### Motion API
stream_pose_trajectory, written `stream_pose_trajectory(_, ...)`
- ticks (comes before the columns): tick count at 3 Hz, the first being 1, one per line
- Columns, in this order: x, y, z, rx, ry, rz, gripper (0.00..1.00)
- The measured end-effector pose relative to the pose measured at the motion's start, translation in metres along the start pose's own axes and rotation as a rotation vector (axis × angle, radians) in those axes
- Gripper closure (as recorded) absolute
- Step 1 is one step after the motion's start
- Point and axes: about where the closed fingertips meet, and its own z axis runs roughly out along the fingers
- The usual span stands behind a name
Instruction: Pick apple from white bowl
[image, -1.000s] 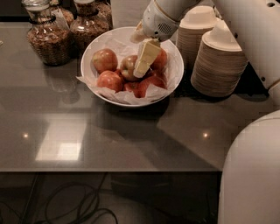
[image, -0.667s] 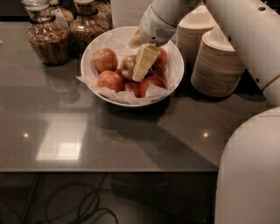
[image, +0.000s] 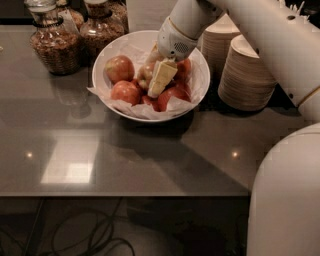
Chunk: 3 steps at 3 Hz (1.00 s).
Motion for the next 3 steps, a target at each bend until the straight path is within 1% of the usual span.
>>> stream_pose_trajectory(1, 0.002, 0.004, 0.004, -0.001, -0.002, 0.012, 0.60)
stream_pose_trajectory(2, 0.000, 0.010, -0.003, 0.003, -0.032, 0.033, 0.83)
stream_pose_trajectory(3, -0.022, 0.015, -0.046, 0.031, -0.078, -0.006, 1.00)
